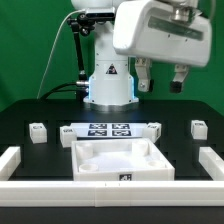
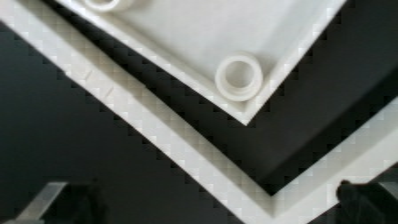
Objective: Assemble one leg
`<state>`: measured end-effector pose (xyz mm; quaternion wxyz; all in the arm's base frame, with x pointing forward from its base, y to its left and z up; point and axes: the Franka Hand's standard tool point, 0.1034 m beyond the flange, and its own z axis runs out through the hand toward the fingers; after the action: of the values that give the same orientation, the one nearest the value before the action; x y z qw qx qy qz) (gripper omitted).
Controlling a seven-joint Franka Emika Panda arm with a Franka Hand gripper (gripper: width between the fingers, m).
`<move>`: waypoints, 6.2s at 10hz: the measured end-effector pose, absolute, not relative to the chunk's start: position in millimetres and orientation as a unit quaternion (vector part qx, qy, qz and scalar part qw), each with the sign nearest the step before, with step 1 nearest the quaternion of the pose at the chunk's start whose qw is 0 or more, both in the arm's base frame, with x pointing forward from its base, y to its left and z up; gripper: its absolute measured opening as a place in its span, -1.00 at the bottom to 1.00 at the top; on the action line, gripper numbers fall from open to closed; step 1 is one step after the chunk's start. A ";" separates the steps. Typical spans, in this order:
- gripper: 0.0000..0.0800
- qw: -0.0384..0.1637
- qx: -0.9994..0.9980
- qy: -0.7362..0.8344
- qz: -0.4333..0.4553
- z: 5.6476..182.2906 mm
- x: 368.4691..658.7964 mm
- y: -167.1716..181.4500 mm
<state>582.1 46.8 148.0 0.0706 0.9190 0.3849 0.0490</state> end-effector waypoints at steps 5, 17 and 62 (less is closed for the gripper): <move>0.62 0.046 0.844 0.534 0.026 119.3 555.8 27.4; 0.62 0.058 0.725 0.686 0.013 92.1 527.0 23.7; 0.61 0.000 0.718 0.696 -0.004 11.5 489.3 79.7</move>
Offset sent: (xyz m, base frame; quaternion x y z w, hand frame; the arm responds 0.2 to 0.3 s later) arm -0.0141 0.0047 -0.0272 0.0956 0.0380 -0.1857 0.9772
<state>489.3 79.7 11.5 -0.0002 0.7179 0.6961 -0.0044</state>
